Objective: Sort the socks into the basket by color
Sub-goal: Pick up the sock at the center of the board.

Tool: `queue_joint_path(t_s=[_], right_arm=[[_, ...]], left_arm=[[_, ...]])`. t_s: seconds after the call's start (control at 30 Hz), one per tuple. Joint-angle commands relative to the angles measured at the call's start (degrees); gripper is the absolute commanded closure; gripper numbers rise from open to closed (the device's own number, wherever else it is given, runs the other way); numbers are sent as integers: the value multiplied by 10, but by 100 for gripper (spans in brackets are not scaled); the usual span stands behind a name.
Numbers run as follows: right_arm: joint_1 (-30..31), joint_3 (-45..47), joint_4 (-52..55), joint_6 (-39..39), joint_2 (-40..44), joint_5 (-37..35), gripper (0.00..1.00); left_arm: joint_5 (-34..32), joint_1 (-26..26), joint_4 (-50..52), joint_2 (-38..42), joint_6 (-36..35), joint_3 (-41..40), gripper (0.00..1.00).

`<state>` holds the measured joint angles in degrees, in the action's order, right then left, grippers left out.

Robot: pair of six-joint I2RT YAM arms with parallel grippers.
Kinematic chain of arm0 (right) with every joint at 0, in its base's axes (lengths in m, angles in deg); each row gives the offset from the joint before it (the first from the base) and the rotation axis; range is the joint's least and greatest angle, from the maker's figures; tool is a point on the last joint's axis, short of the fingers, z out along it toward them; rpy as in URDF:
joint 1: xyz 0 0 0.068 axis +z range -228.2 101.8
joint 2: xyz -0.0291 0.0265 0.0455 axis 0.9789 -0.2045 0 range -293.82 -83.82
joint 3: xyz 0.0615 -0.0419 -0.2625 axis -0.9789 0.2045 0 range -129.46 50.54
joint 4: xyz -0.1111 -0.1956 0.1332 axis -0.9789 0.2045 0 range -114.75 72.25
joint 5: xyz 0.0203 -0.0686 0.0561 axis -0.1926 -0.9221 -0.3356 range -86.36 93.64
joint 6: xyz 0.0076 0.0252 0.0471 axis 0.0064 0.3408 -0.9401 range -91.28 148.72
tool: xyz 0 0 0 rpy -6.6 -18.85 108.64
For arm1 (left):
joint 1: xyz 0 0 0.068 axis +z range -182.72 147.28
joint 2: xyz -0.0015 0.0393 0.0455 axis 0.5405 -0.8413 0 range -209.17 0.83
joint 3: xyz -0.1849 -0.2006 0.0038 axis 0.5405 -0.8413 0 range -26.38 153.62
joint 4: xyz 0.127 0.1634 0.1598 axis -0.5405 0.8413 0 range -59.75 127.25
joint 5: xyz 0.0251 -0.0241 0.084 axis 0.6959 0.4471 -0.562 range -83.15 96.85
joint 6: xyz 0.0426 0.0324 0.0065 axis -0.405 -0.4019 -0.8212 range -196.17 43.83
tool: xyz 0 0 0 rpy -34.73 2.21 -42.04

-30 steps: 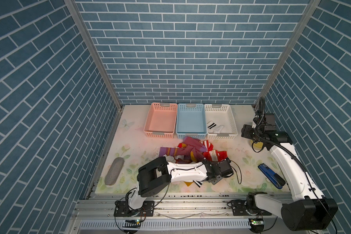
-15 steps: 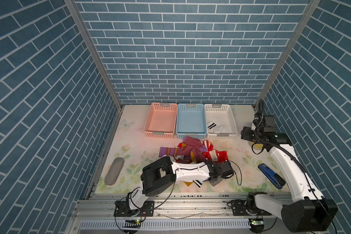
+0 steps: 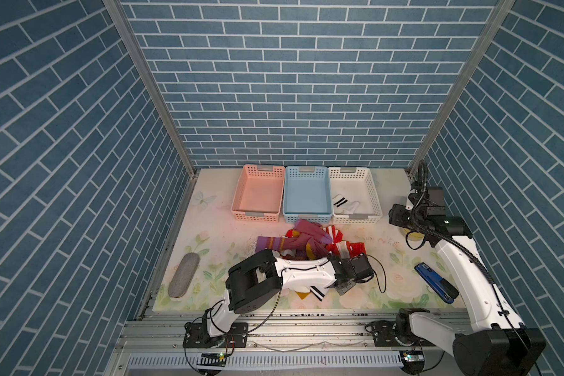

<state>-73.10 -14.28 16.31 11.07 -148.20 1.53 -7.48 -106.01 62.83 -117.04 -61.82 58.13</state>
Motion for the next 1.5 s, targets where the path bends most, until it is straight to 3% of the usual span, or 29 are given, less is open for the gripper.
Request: queue_joint_path(t_s=[0.0, 0.27, 0.8, 1.27, 1.47], right_arm=[[-3, 7, 0, -12, 11, 1, 40], [-4, 21, -7, -13, 16, 4, 41], [-4, 65, -24, -30, 42, 21, 40], [-3, 92, -32, -41, 66, 53, 43], [-3, 93, -31, -41, 76, 60, 43]], left_arm=[[-10, 8, 23, 26, -8, 8, 100], [23, 20, 51, 81, -27, 33, 100], [30, 76, 148, 118, -80, 194, 100], [82, 161, 187, 6, -126, 433, 100], [132, 203, 157, -50, -144, 510, 100]])
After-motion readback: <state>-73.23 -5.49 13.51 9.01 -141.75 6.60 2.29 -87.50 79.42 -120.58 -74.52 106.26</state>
